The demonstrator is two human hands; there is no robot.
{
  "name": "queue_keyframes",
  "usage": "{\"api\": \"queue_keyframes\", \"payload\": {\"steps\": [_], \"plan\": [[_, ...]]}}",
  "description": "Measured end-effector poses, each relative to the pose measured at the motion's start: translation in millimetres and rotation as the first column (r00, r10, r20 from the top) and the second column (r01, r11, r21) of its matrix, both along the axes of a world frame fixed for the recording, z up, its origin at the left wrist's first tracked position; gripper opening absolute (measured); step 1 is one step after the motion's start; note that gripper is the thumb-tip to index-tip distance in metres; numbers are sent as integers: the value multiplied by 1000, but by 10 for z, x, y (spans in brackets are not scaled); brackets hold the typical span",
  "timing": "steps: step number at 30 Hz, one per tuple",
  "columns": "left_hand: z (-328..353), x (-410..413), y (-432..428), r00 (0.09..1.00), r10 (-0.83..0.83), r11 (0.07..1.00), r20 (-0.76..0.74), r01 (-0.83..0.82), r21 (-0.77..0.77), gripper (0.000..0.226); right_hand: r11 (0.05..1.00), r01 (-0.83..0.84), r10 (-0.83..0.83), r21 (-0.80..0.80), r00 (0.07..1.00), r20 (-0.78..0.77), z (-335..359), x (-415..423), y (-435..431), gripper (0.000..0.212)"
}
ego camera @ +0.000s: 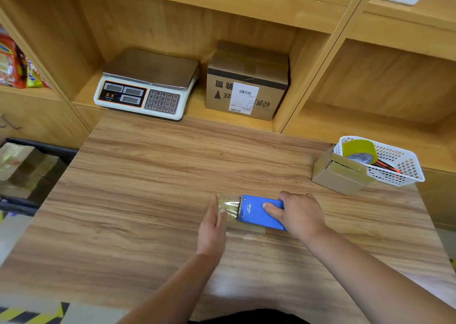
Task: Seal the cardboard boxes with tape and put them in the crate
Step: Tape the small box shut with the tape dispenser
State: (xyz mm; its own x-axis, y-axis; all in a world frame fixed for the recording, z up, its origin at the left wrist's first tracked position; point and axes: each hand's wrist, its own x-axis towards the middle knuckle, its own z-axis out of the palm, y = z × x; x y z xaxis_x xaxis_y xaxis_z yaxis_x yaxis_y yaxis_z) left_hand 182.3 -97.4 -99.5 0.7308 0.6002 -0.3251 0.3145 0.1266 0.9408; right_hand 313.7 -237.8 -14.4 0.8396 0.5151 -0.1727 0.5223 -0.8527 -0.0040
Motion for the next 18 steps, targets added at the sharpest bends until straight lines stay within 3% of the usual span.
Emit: {"api": "queue_keyframes", "payload": {"steps": [2, 4, 6, 7, 9, 11, 18], "plan": [[26, -15, 66, 991, -133, 991, -33, 132, -23, 52, 1000, -5, 5, 2, 1000, -3, 0, 1, -7, 47], [44, 15, 186, 973, -224, 973, -58, 219, -75, 75, 1000, -2, 2, 0, 1000, -6, 0, 2, -7, 46], [98, 71, 287, 909, -364, 915, -201, 389, 106, 113, 1000, -3, 3, -1, 1000, -10, -3, 4, -10, 46], [107, 114, 328, 853, -424, 818, -304, 504, 276, 123, 1000, -5, 5, 0, 1000, -12, -5, 7, -11, 46], [137, 211, 369, 738, -497, 512, -455, 674, 533, 131, 1000, -8, 8, 2, 1000, -17, -4, 11, -15, 46], [151, 316, 361, 658, -515, 309, -550, 741, 597, 130, 1000, -13, 14, 5, 1000, -22, -1, 12, -19, 46], [75, 422, 328, 691, -475, 284, -546, 707, 647, 116, 998, -54, 56, 40, 998, -43, 12, 45, -56, 46]]}}
